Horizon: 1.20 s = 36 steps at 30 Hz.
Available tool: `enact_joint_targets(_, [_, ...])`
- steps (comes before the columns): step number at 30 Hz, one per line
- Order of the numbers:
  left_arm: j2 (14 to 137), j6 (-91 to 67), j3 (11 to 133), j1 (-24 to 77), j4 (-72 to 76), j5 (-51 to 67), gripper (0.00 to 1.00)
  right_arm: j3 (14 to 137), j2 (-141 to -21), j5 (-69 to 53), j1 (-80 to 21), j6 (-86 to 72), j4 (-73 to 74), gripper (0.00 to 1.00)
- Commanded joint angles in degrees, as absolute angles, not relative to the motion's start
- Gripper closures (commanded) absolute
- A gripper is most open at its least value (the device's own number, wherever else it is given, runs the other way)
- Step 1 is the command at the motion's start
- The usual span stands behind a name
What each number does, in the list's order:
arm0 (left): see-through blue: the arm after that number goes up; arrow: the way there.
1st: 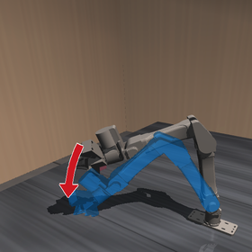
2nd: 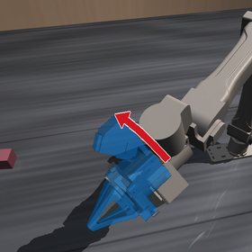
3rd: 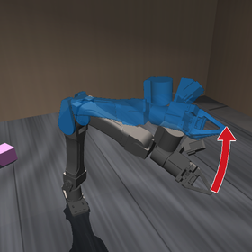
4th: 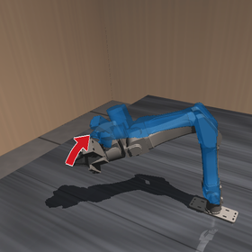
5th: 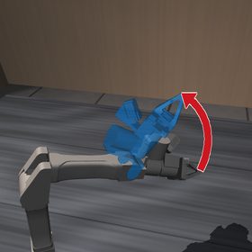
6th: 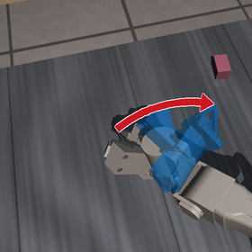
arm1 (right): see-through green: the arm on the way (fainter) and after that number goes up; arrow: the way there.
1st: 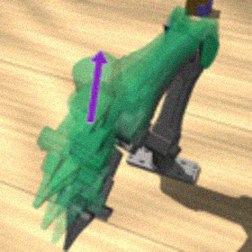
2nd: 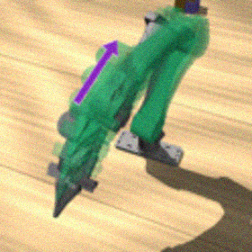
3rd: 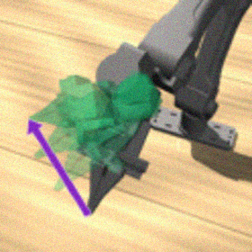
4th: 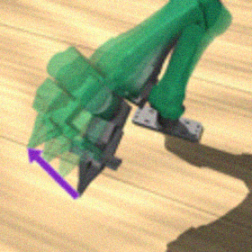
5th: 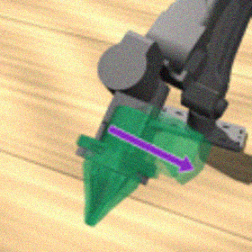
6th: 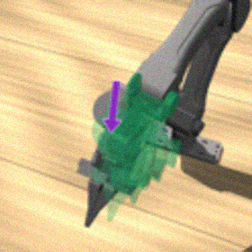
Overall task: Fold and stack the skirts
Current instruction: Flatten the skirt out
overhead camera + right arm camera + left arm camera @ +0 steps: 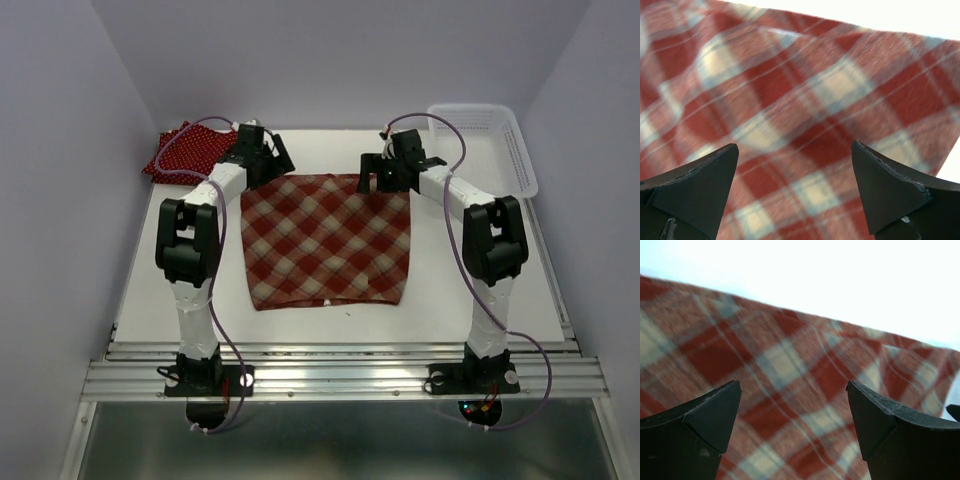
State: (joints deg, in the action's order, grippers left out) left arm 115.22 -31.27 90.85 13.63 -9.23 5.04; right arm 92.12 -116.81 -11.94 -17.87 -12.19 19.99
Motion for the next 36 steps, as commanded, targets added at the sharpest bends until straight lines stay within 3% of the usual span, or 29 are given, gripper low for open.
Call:
enact_joint_targets(1, [120.1, -28.1, 98.3, 10.9, -10.6, 8.6, 0.01, 98.3, -121.6, -8.8, -16.0, -11.1, 18.6, 0.00])
enact_joint_targets(14, [133.1, -28.2, 106.1, 6.2, -15.3, 4.5, 0.01, 109.4, -134.7, -9.2, -11.0, -10.5, 22.5, 0.00])
enact_joint_targets(26, [125.4, -32.2, 94.6, 5.8, -17.8, -9.0, 0.01, 114.9, -140.7, -5.7, -8.7, -11.1, 26.3, 0.00])
enact_joint_targets(36, [121.5, -33.0, 90.7, 9.3, -13.3, -1.9, 0.01, 116.1, -138.3, -14.4, -8.7, -1.4, 27.5, 0.00])
